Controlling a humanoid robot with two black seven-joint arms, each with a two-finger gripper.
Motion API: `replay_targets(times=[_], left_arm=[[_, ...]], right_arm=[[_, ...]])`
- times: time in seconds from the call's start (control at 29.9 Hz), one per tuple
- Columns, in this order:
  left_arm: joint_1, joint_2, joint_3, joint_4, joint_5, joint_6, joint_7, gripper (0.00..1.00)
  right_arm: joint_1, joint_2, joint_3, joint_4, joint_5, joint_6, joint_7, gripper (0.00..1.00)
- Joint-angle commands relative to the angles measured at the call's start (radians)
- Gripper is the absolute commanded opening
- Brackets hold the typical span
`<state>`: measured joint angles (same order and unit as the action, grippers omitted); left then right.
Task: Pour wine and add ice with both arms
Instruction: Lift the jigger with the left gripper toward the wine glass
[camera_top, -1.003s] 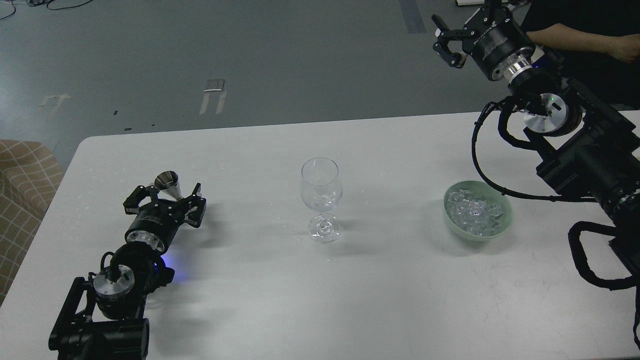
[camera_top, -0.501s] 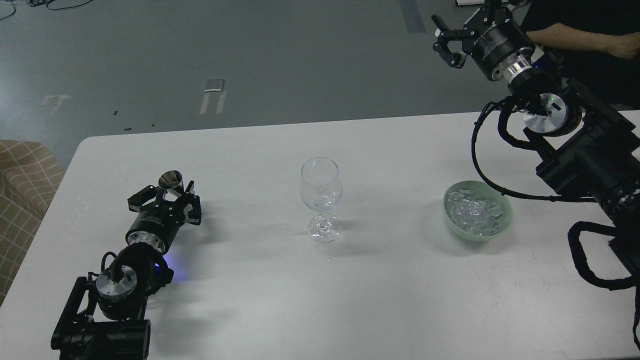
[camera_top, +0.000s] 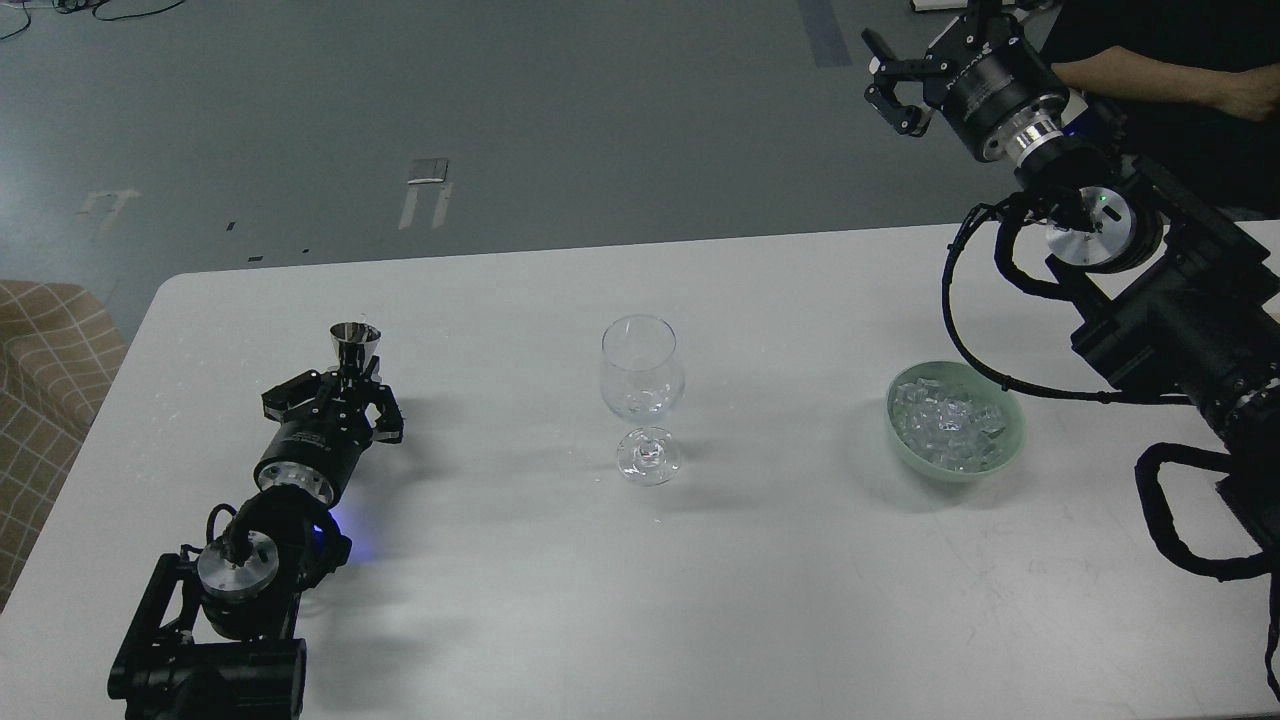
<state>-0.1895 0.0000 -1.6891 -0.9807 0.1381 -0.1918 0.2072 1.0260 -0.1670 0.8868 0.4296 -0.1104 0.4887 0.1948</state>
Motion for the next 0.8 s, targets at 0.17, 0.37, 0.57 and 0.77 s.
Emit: replay_targets(times=[0.17,0.37,0.57,0.77], left_arm=[[-0.022,0.000,-0.003,-0.006,-0.005,-0.001,-0.003,0.00],[-0.060,0.000,-0.001,-0.033,-0.006,0.000,0.000,0.00],[-0.065,0.000,0.029,-0.119,-0.006,0.014,0.021,0.00],[-0.047,0.031,0.094,-0.288,0.002,0.113,0.086,0.00]], right_arm=[[0.002,-0.002,0.001,0.000,0.000,0.000,0.000,1.00],[0.002,-0.002,0.001,-0.002,0.000,0.000,0.000,1.00],[0.000,-0.005,0.000,-0.002,0.000,0.000,0.000,1.00],[0.000,-0.003,0.000,-0.002,0.000,0.000,0.000,1.00]])
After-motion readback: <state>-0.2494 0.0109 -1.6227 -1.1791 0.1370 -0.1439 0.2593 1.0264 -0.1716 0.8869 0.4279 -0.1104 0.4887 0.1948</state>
